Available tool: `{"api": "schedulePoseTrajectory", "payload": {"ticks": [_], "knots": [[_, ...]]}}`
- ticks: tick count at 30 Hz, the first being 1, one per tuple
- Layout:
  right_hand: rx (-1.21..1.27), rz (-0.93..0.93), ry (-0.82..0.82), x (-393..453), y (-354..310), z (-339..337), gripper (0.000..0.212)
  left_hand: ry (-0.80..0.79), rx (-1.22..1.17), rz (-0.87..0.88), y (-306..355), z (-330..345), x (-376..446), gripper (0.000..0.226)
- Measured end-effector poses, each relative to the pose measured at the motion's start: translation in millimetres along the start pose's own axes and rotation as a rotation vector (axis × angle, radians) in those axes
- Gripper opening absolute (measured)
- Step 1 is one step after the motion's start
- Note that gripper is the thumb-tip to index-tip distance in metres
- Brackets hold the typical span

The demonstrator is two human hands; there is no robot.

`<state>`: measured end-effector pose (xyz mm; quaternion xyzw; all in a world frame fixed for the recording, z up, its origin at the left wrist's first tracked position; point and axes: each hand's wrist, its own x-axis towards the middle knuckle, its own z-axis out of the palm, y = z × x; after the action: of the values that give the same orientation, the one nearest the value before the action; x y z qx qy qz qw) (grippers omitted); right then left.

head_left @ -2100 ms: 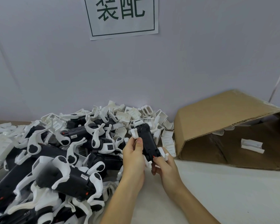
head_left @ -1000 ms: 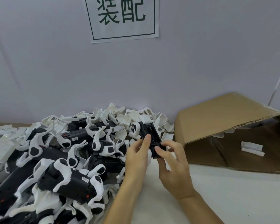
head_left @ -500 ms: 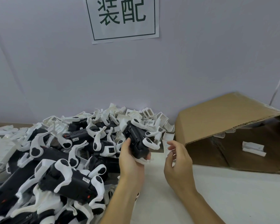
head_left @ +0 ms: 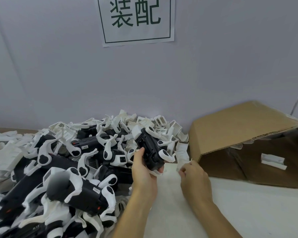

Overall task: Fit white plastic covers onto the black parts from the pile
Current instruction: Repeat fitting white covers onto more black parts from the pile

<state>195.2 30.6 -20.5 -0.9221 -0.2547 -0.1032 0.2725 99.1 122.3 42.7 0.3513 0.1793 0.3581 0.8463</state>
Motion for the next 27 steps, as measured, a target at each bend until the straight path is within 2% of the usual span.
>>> {"api": "schedulePoseTrajectory", "payload": {"ticks": [3, 6, 8, 12, 16, 20, 24, 27], "knots": [[0.114, -0.088, 0.109, -1, -2, -1, 0.016, 0.003, 0.015, 0.009, -1, 0, 0, 0.038], [0.383, -0.148, 0.232, -1, -4, -2, 0.011, 0.016, 0.02, 0.023, -2, 0, 0, 0.037], [0.644, -0.132, 0.184, -1, -6, -2, 0.014, 0.019, 0.026, 0.025, -2, 1, 0, 0.04], [1.135, 0.115, 0.004, 3, -6, -8, 0.018, 0.023, 0.039, 0.013, -2, 3, -1, 0.051], [1.475, 0.255, -0.108, 8, -5, -13, 0.024, 0.023, 0.094, 0.001, -3, 4, 0, 0.036], [1.534, 0.3, -0.135, 9, -7, -12, 0.022, 0.019, 0.145, -0.007, -4, 3, 0, 0.033], [1.502, 0.192, -0.194, 8, -6, -14, 0.026, 0.016, 0.152, -0.013, -3, 3, -1, 0.029], [1.446, 0.177, -0.17, 11, -3, -21, 0.022, 0.019, 0.162, -0.01, -2, 4, -2, 0.029]]}}
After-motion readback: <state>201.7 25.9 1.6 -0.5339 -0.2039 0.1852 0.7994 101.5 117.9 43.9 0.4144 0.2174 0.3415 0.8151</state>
